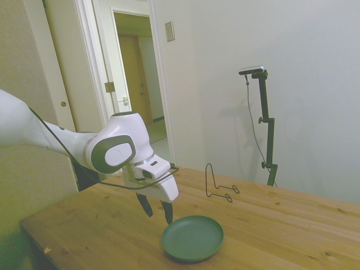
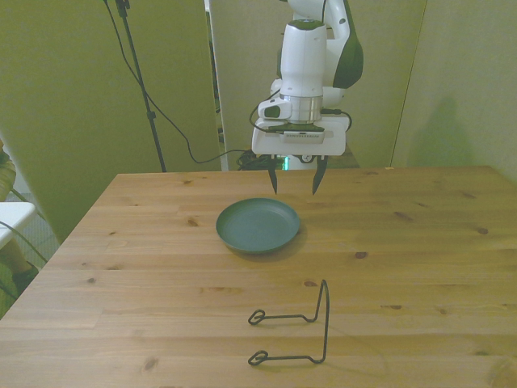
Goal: Load the plate
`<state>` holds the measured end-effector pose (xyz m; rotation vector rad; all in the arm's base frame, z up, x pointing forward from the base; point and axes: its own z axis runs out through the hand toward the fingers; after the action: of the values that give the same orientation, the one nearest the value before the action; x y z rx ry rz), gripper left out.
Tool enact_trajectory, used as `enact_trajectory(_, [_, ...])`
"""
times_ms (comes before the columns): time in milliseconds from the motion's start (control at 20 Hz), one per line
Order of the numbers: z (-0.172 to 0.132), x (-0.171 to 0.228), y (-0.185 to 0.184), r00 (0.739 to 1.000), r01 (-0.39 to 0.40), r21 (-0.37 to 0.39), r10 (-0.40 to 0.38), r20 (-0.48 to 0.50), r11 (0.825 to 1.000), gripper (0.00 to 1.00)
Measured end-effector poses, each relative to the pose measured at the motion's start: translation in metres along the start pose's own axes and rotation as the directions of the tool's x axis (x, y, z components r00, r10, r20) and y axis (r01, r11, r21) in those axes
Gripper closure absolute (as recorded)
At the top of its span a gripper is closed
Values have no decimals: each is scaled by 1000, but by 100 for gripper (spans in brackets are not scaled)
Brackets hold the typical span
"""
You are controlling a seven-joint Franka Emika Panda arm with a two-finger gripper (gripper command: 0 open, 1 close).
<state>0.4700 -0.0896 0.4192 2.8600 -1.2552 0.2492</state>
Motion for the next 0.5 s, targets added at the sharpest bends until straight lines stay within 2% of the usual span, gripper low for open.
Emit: enact_trajectory(500, [21,18,13,1000,-3,-31,3,-1,1000,0])
